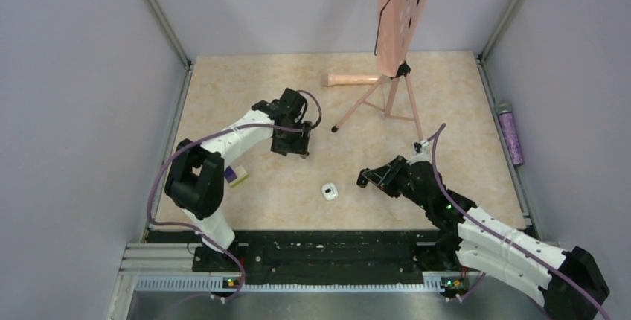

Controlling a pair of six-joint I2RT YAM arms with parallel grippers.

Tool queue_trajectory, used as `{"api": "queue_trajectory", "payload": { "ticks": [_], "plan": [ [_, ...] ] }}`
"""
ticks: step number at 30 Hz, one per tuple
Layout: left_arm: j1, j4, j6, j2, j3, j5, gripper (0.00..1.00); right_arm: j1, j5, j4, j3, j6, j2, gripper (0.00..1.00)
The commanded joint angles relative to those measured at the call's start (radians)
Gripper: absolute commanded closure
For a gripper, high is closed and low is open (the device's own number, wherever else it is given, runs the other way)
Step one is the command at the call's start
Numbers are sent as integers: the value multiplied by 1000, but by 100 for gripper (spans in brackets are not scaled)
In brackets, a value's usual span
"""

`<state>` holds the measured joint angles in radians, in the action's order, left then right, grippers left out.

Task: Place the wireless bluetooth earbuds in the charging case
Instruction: Place the right earbud at the center of the board, then pick up the right earbud from the center of the board.

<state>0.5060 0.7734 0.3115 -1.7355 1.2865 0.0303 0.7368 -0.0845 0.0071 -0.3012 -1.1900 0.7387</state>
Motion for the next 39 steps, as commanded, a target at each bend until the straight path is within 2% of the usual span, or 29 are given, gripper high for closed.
{"api": "queue_trajectory", "payload": {
  "ticks": [1,3,5,8,11,17,27,39],
  "plan": [
    [62,-21,157,85,-14,-130,37,-3,-1,32,9,13,-21,100],
    [75,-17,199,75,-7,-157,43,-3,0,34,8,13,-22,100],
    [80,-18,223,52,7,-172,45,-3,2,34,7,16,-21,100],
    [89,-56,112,16,26,-165,40,-4,7,31,5,16,-24,100],
    [87,-56,15,-30,57,-216,33,-4,10,22,3,19,-28,100],
    [86,-65,-92,-128,140,-190,38,-4,13,18,11,17,-35,100],
    [86,46,-81,-318,329,-190,46,-4,12,13,5,15,-41,100],
    [85,71,-64,-324,283,-199,57,-7,15,19,4,17,-26,100]
  ]
}}
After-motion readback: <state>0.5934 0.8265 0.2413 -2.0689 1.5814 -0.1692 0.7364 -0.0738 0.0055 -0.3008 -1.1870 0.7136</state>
